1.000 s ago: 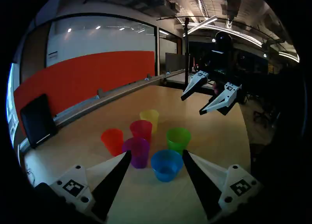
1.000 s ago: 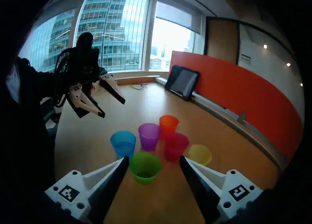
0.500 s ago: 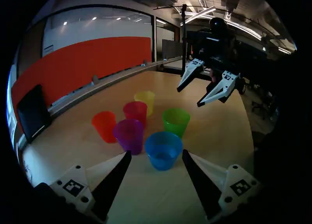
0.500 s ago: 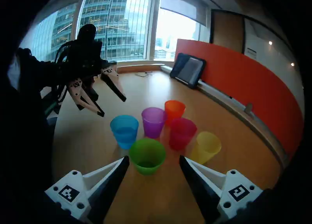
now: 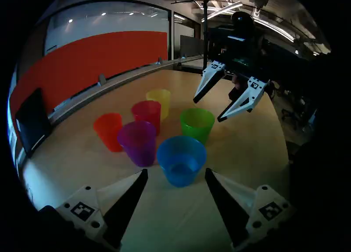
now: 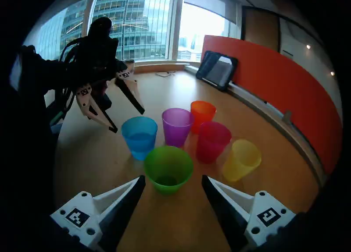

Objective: Pour water

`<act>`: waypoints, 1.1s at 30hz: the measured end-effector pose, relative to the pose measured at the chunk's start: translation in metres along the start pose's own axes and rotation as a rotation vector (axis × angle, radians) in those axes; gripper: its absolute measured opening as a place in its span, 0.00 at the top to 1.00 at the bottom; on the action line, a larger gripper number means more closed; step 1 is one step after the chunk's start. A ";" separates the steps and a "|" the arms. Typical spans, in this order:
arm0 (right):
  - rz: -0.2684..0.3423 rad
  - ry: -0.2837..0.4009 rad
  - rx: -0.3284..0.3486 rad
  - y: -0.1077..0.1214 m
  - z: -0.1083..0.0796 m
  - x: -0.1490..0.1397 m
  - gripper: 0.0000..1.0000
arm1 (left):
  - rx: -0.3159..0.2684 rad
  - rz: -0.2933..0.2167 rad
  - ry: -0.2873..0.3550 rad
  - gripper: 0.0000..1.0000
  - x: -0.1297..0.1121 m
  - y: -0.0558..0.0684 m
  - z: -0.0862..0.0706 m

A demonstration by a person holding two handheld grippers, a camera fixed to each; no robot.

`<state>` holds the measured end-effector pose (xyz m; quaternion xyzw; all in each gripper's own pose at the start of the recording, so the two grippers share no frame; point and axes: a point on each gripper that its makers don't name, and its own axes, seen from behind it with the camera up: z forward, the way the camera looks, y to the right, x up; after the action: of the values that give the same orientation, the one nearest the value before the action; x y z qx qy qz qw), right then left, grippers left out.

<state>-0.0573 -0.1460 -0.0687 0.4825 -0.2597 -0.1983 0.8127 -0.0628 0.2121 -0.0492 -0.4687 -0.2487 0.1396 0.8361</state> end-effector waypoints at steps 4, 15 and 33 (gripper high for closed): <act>0.006 -0.003 0.009 0.000 0.008 -0.002 0.00 | -0.010 -0.007 -0.007 0.03 -0.003 0.002 0.007; 0.011 -0.013 0.028 -0.002 0.026 -0.006 0.00 | -0.025 -0.014 -0.017 0.03 -0.006 0.007 0.027; 0.002 -0.012 0.049 -0.005 0.042 -0.003 0.00 | -0.047 -0.031 0.003 0.03 0.003 0.013 0.043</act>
<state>-0.0860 -0.1752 -0.0573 0.5008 -0.2696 -0.1940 0.7993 -0.0841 0.2512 -0.0405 -0.4843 -0.2580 0.1200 0.8274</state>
